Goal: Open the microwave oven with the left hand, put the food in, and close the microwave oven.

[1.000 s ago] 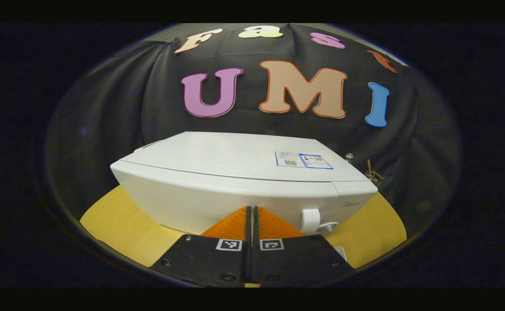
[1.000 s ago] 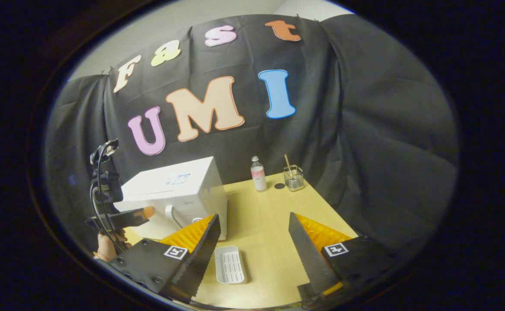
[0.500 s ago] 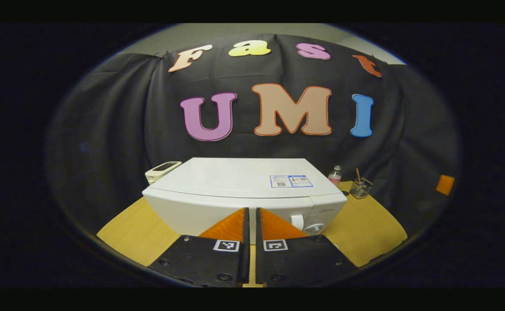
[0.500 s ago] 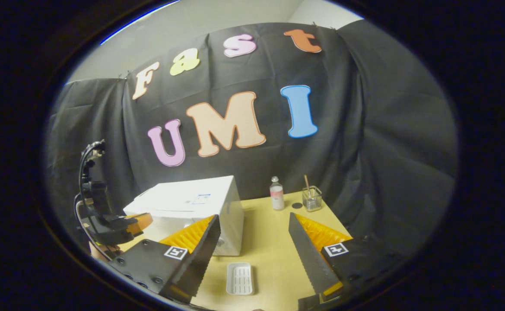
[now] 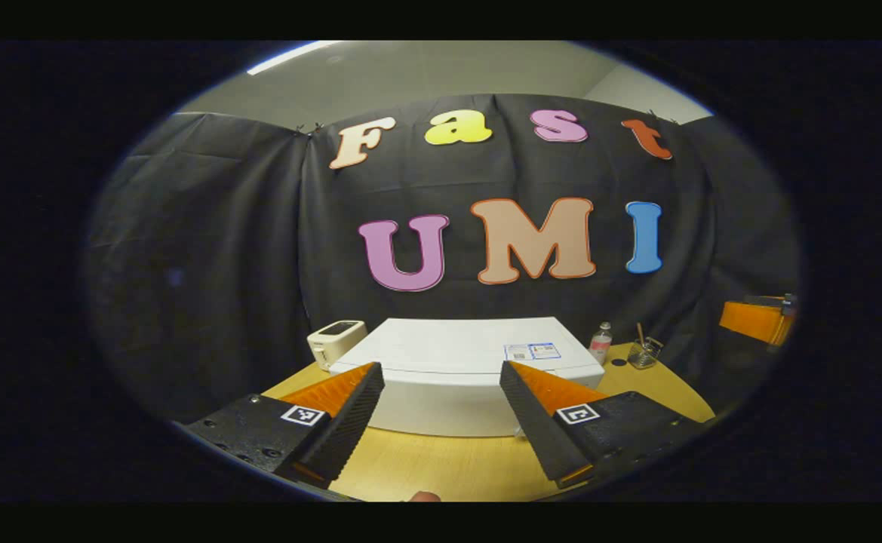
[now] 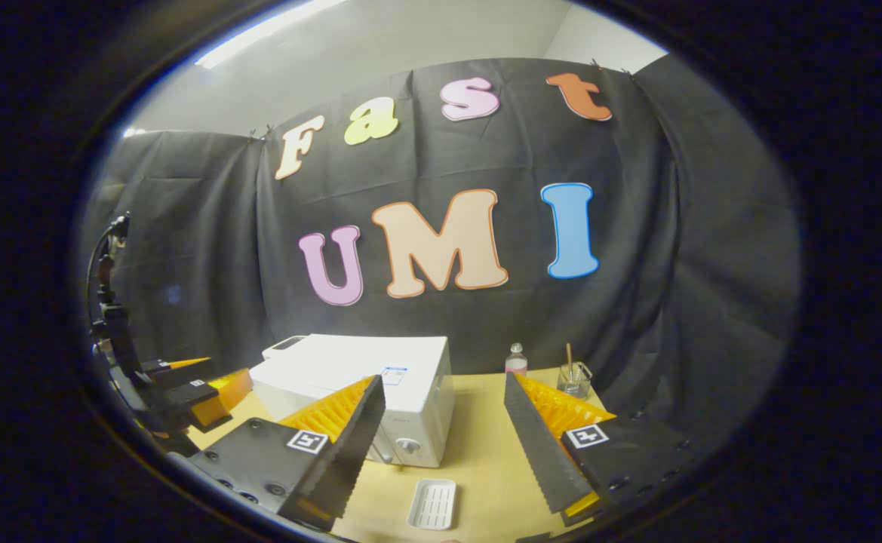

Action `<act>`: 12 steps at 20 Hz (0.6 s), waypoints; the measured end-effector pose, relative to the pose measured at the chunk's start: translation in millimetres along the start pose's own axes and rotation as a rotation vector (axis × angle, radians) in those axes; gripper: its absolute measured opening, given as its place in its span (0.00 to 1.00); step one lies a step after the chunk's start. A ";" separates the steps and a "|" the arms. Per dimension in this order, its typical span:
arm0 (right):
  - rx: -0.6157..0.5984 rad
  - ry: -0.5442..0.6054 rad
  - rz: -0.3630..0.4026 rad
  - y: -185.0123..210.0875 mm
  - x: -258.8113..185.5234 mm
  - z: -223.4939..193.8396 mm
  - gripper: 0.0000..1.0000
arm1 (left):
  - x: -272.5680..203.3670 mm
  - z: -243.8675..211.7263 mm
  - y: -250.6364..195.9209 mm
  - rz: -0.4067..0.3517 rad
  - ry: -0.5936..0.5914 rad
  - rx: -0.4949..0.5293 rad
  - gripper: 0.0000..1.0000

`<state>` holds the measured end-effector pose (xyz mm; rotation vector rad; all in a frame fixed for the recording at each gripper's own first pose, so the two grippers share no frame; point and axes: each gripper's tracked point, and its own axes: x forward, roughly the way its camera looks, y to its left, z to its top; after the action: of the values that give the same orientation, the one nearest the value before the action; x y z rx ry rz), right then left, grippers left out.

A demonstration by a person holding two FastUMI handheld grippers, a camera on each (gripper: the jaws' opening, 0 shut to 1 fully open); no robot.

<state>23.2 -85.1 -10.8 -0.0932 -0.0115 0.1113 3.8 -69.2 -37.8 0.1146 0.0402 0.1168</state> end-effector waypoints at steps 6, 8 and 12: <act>-0.022 -0.033 -0.009 1.5 -2.3 11.0 0.98 | -5.3 2.0 26.4 0.040 -0.018 -0.078 0.95; -0.028 -0.029 -0.011 2.0 -4.1 10.0 0.98 | -6.1 0.1 35.5 0.057 -0.017 -0.064 0.95; -0.048 -0.022 -0.014 6.1 -5.5 7.7 0.98 | -3.8 0.7 38.6 0.063 -0.030 -0.054 0.95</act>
<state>17.0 -79.0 -3.7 -0.1402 -0.0371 0.0977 -4.4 -31.7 -32.4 0.0632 0.0033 0.1785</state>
